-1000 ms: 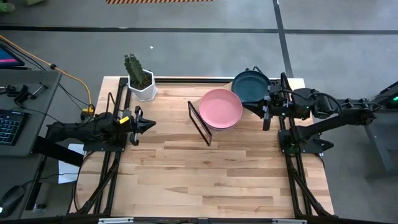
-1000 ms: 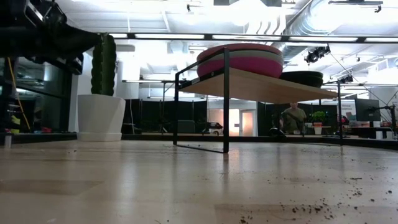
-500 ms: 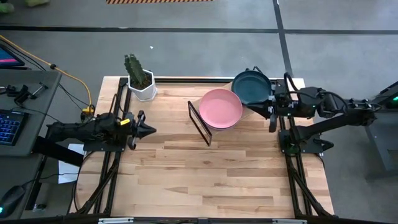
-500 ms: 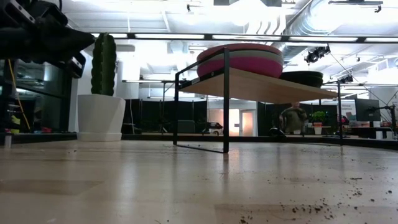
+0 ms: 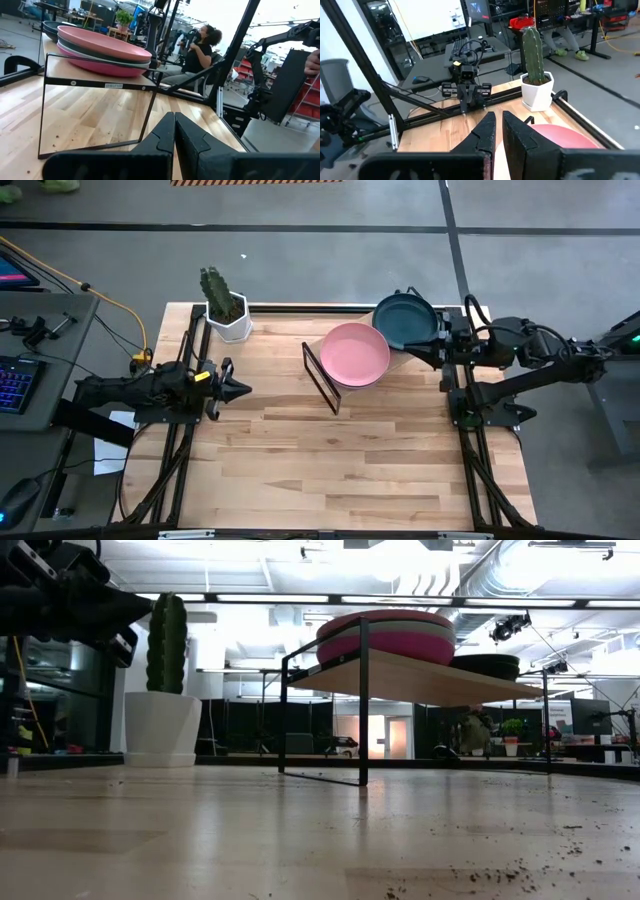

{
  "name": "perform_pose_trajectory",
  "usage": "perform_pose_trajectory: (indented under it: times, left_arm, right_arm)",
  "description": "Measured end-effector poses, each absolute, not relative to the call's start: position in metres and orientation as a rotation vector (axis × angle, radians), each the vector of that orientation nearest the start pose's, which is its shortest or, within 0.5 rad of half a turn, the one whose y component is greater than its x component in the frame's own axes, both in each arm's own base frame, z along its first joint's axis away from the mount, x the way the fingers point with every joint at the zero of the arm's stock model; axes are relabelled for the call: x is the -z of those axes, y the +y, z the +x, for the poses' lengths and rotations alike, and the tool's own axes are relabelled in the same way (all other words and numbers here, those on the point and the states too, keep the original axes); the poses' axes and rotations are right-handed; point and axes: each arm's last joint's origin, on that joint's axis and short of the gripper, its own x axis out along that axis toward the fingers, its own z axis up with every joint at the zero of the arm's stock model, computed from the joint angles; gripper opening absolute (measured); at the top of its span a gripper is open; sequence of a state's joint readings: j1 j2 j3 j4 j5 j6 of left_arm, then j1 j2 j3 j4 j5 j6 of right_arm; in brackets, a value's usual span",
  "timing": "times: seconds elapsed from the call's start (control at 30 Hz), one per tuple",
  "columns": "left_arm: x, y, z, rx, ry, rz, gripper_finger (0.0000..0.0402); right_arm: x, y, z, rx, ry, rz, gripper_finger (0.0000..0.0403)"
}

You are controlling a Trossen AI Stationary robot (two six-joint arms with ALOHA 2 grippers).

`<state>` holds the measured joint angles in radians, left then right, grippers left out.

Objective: Place and stack plates onto a shelf
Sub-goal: Return to Home Position

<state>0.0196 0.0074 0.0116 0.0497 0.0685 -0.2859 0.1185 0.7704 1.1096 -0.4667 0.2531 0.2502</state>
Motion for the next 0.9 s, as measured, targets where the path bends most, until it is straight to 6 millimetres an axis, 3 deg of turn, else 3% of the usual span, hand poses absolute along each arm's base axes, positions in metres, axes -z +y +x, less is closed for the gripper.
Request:
perform_pose_trajectory:
  times: [0.3,0.6,0.9]
  left_arm:
    - [-0.172,0.000,0.097,0.056,-0.050,-0.283,0.0000]
    - [-0.171,0.000,0.097,0.055,-0.040,-0.283,0.0000]
    - [-0.169,0.000,0.097,0.052,-0.023,-0.284,0.0000]
  right_arm:
    - [-0.410,0.013,0.138,0.078,0.124,0.212,0.0010]
    - [-0.365,0.020,0.122,0.030,0.084,0.269,0.0000]
    - [-0.323,0.015,0.096,0.015,0.016,0.294,0.0000]
